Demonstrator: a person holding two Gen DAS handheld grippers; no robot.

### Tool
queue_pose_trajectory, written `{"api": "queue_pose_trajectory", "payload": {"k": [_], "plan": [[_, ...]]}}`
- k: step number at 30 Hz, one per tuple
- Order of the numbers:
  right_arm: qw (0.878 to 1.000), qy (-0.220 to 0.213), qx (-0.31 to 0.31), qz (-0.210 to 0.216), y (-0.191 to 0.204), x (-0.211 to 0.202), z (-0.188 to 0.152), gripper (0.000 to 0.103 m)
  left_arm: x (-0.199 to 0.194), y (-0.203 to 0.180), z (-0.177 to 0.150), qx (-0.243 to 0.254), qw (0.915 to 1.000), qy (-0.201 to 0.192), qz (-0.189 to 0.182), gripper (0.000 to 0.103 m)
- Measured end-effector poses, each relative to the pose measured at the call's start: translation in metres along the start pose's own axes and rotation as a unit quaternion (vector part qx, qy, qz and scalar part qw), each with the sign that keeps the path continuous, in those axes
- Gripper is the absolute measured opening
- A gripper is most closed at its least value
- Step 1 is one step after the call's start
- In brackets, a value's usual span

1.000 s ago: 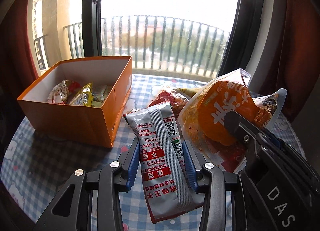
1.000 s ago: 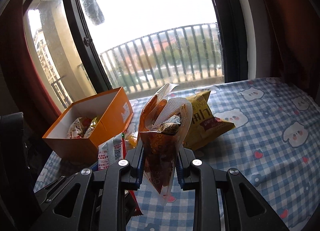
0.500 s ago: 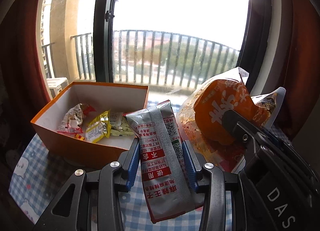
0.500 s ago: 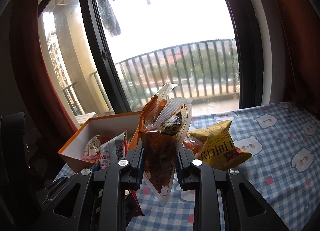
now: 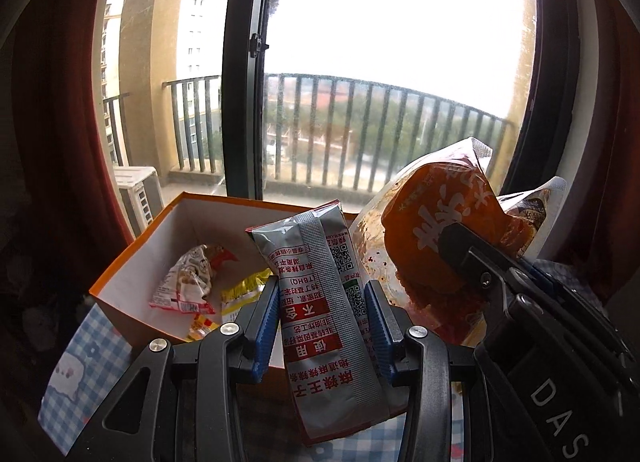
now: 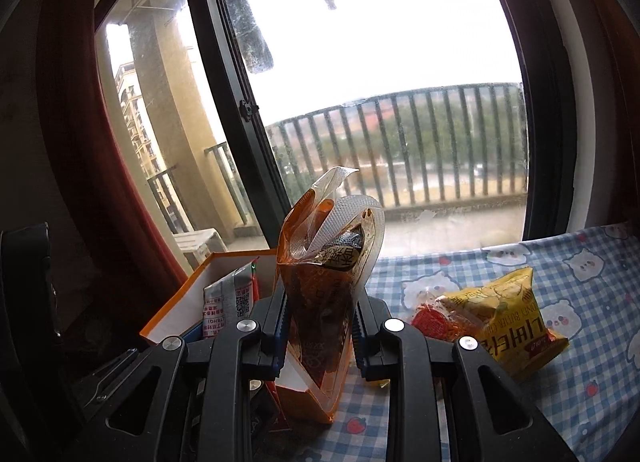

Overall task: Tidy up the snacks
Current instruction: 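Carry both packets over the orange box and open both tools to drop them, then withdraw both tools from the box toward the remaining snacks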

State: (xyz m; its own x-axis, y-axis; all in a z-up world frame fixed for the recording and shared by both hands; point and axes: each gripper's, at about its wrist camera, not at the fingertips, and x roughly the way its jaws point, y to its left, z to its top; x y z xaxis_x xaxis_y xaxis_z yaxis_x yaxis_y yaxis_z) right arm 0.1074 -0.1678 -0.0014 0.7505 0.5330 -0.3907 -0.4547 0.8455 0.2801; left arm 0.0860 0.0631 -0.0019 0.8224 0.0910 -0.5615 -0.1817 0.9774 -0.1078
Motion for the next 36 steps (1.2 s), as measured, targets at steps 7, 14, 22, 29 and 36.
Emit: {"api": "queue_pose_trajectory", "payload": {"k": [7, 14, 22, 29, 36], "plan": [[1.000, 0.017, -0.005, 0.022, 0.024, 0.045, 0.008, 0.030, 0.028, 0.032, 0.013, -0.014, 0.9995, 0.005, 0.029, 0.042], [0.999, 0.049, 0.003, 0.024, 0.028, 0.093, -0.007, 0.030, 0.070, 0.052, 0.001, -0.028, 0.9967, 0.049, 0.058, 0.048], [0.995, 0.099, 0.005, 0.030, 0.034, 0.122, -0.025, 0.030, 0.093, 0.068, -0.009, -0.040, 0.9926, 0.090, 0.071, 0.086], [0.991, 0.130, -0.013, 0.029, 0.049, 0.138, -0.031, 0.060, 0.088, 0.078, -0.015, -0.050, 0.9890, 0.104, 0.092, 0.089], [0.996, 0.084, -0.026, -0.005, 0.051, 0.117, -0.025, 0.094, 0.075, 0.074, -0.013, -0.048, 0.9909, 0.094, 0.084, 0.102]]}}
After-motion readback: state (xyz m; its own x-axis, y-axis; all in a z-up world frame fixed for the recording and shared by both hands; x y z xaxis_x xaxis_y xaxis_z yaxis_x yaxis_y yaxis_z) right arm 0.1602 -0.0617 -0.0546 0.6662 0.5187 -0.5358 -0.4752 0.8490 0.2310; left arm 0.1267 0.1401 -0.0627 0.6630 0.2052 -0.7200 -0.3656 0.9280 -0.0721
